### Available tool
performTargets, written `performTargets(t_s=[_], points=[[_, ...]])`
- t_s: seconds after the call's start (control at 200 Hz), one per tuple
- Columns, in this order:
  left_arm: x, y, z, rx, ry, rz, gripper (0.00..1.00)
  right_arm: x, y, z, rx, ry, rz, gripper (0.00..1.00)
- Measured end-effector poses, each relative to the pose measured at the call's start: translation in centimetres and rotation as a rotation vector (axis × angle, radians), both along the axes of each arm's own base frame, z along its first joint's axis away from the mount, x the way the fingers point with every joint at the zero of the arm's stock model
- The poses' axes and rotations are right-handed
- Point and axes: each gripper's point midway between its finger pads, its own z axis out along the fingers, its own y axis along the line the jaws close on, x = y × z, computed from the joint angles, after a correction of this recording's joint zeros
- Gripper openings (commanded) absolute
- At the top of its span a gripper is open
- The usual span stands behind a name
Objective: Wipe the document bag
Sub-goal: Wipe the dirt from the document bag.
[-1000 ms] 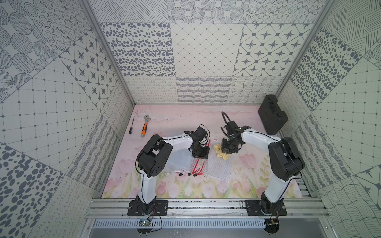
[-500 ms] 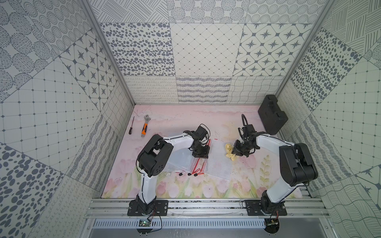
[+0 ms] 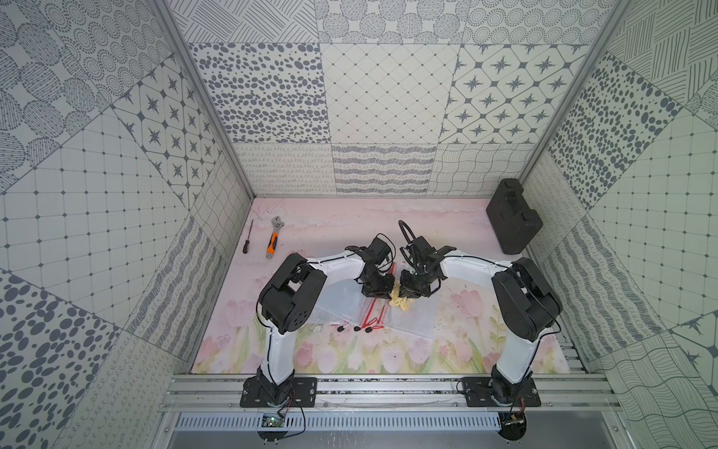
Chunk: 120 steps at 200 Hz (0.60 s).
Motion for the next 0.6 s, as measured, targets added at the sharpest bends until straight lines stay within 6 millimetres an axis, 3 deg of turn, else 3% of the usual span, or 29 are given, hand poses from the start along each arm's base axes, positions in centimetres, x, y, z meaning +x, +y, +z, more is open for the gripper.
performTargets(t_s=[0.08,0.26,0.32,0.39,0.455,0.6], points=[[0.1,0.0,0.0,0.0,-0.003,0.0,0.0,0.1,-1.9,-0.1,0.032,0.013,-0.046,0.0],[0.1,0.0,0.0,-0.002,-0.006,0.0,0.0,0.0,-11.2,0.1,-0.008,0.03,-0.249,0.0],[0.1,0.0,0.0,-0.001,-0.005,0.0,0.0,-0.4,-12.8,0.3,-0.048,0.035,-0.277,0.0],[0.1,-0.1,0.0,-0.002,-0.004,0.0,0.0,-1.0,-12.5,0.4,-0.074,0.034,-0.255,0.0],[0.1,-0.1,0.1,-0.005,-0.002,0.004,0.0,-1.7,-10.8,0.6,-0.096,0.035,-0.197,0.0],[0.2,-0.4,0.3,-0.017,0.004,0.019,0.0,-2.1,-3.1,1.3,-0.071,0.004,-0.012,0.0]])
